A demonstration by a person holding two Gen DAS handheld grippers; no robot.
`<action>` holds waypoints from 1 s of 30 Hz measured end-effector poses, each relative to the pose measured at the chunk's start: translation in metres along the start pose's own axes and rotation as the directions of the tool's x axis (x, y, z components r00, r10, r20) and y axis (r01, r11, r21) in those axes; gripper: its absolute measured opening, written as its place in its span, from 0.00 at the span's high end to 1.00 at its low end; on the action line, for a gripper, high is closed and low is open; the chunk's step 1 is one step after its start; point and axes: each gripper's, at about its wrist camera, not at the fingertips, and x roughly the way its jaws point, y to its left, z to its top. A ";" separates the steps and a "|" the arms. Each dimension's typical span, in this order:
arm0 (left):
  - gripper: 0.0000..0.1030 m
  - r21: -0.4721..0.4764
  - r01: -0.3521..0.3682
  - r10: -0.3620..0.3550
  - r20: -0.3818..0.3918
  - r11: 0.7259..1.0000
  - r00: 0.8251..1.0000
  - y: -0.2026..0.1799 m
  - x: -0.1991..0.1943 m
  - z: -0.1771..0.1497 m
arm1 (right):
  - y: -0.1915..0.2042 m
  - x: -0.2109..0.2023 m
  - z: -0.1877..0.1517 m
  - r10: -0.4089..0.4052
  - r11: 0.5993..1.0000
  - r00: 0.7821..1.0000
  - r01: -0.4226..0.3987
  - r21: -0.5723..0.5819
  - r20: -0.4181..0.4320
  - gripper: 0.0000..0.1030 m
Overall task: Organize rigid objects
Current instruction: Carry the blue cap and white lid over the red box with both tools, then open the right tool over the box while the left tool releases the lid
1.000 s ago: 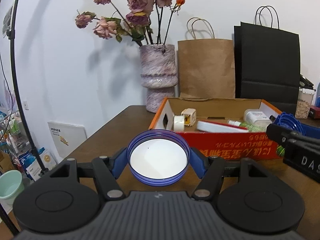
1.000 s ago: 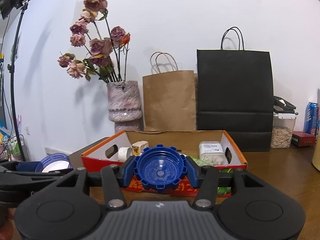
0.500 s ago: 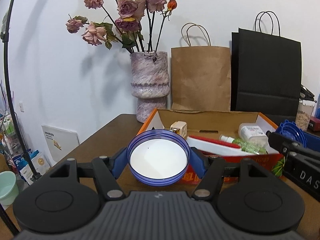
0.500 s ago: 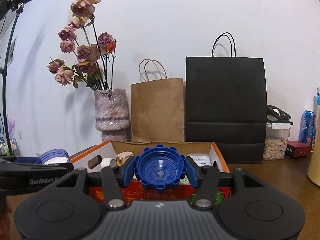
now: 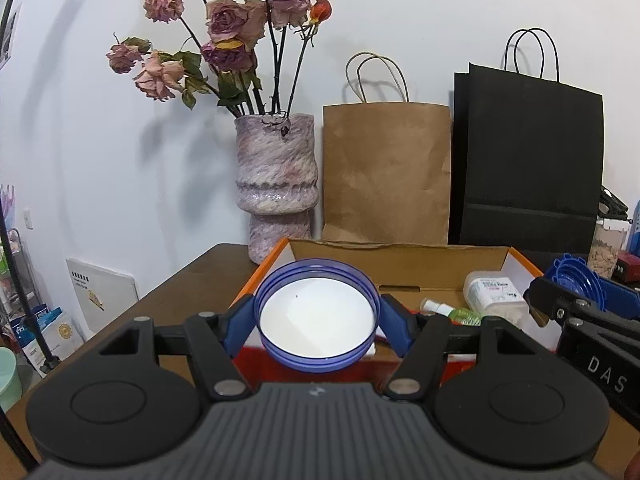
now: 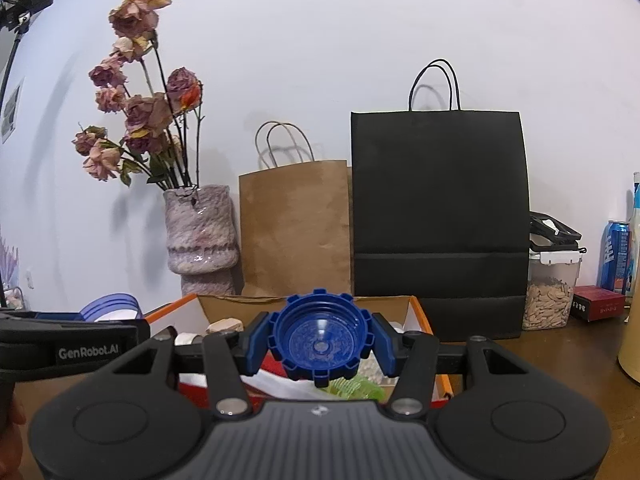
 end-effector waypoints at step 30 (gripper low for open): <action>0.34 -0.003 -0.001 0.001 -0.005 1.000 1.000 -0.008 0.090 0.028 | -0.009 0.093 0.012 0.030 1.000 0.998 -0.029 0.007 -0.057 0.50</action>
